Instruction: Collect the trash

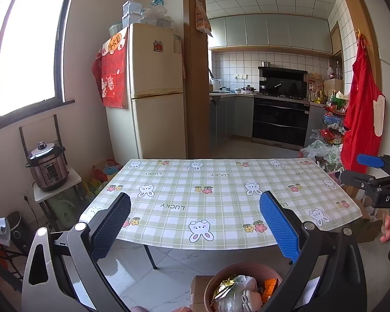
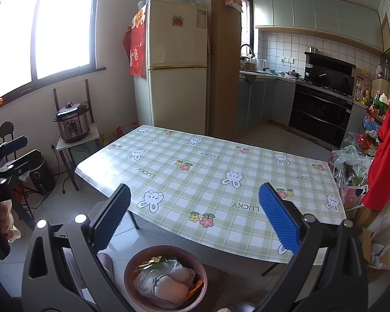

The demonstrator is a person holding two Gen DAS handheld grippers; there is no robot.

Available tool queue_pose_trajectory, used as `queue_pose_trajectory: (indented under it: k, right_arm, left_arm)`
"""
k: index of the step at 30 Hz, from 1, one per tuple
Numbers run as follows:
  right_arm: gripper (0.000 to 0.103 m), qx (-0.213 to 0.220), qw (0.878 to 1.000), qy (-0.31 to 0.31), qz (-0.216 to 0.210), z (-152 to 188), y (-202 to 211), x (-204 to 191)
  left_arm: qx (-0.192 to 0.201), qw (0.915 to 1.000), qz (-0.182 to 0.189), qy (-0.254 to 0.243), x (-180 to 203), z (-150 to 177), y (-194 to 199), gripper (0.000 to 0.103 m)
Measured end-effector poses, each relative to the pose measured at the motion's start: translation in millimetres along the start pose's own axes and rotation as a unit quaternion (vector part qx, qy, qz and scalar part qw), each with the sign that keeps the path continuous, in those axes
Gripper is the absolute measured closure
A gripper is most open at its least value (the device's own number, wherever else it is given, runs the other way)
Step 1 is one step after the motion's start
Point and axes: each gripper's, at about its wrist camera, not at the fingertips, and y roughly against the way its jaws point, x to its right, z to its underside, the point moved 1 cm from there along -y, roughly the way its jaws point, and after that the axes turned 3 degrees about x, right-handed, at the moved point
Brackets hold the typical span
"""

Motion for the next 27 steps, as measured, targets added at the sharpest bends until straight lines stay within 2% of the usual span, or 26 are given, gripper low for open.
queue_pose_trajectory:
  k: [27]
  right_arm:
    - [0.006, 0.0, 1.0, 0.001, 0.003, -0.4, 0.2, 1.5]
  left_arm:
    - [0.005, 0.9999, -0.013, 0.006, -9.2, 1.4, 4.0, 0.006]
